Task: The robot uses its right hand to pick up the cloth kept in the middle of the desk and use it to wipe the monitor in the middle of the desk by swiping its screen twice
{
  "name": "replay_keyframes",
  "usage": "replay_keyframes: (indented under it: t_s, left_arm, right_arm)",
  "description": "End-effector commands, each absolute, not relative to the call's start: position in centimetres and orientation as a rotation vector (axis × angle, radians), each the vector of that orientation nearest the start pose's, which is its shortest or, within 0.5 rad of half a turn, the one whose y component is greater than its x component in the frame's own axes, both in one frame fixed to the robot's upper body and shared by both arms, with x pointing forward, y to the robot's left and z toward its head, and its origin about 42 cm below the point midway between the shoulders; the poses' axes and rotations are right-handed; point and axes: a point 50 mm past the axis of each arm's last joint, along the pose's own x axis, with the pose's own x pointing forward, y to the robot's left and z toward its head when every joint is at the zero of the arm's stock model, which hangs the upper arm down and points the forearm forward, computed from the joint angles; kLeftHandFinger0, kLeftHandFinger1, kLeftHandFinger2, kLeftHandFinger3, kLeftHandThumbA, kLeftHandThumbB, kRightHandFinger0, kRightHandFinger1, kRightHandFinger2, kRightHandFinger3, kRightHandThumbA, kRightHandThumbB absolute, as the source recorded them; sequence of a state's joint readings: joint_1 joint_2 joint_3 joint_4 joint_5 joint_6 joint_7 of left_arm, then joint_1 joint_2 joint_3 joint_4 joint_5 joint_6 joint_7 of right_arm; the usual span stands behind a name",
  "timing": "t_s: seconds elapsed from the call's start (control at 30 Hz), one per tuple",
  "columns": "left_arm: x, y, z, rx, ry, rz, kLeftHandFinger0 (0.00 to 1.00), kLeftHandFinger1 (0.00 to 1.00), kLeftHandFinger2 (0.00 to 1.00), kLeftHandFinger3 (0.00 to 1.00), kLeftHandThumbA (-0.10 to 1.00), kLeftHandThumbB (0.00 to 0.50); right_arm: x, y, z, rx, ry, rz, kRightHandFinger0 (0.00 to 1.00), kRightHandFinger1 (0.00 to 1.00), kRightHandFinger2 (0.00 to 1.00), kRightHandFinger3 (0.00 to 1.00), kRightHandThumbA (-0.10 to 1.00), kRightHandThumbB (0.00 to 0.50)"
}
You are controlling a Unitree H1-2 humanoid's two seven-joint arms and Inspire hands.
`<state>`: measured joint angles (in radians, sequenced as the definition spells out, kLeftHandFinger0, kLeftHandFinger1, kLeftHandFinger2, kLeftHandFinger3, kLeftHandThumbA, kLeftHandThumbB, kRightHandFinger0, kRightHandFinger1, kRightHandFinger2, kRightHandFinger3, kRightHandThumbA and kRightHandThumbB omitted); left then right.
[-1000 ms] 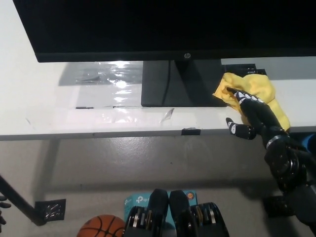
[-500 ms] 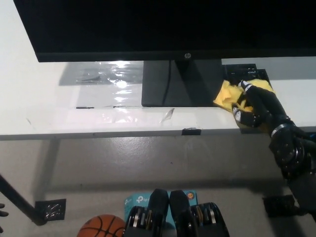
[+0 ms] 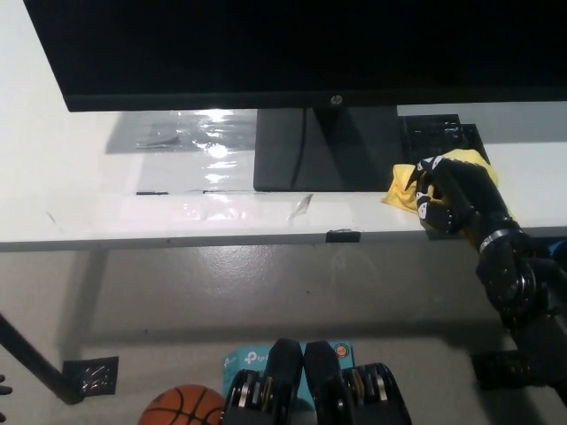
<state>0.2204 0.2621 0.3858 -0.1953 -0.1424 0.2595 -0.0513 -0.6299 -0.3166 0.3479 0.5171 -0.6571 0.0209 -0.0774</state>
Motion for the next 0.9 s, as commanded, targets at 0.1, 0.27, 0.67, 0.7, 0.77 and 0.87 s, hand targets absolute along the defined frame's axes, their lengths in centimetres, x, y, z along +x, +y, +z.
replay_keyframes:
  t_s: [0.1, 0.27, 0.67, 0.7, 0.77, 0.87]
  left_arm:
    - [18.5, 40.5, 13.1, 0.202, 0.147, 0.319, 0.22, 0.28, 0.42, 0.56, 0.12, 0.083]
    - [18.2, 40.3, 13.0, 0.235, 0.146, 0.308, 0.23, 0.28, 0.42, 0.58, 0.16, 0.085]
    - [17.8, 40.1, 12.9, 0.224, 0.162, 0.324, 0.21, 0.27, 0.41, 0.57, 0.14, 0.081]
    - [17.8, 40.1, 12.9, 0.213, 0.157, 0.322, 0.21, 0.27, 0.41, 0.57, 0.13, 0.08]
    - [17.6, 40.1, 12.8, 0.219, 0.164, 0.327, 0.2, 0.26, 0.42, 0.57, 0.14, 0.08]
    - [17.5, 40.1, 12.8, 0.217, 0.163, 0.326, 0.21, 0.27, 0.42, 0.58, 0.15, 0.079]
  right_arm:
    - [47.6, -22.0, 19.7, -1.104, -0.404, 0.057, 0.0, 0.26, 0.53, 0.01, -0.1, 0.005]
    - [47.0, -21.7, 19.1, -0.973, -0.452, -0.029, 0.0, 0.15, 0.49, 0.24, -0.1, 0.178]
    - [47.5, -20.3, 23.3, 0.002, -0.225, -0.257, 0.0, 0.0, 0.24, 0.37, -0.1, 0.181]
    - [47.7, -20.4, 23.8, 0.026, -0.236, -0.257, 0.0, 0.0, 0.24, 0.36, -0.1, 0.182]
    - [48.0, -20.4, 24.7, 0.111, -0.237, -0.264, 0.0, 0.0, 0.2, 0.35, -0.1, 0.162]
    - [48.2, -20.5, 25.4, 0.164, -0.235, -0.266, 0.0, 0.0, 0.19, 0.31, -0.1, 0.134]
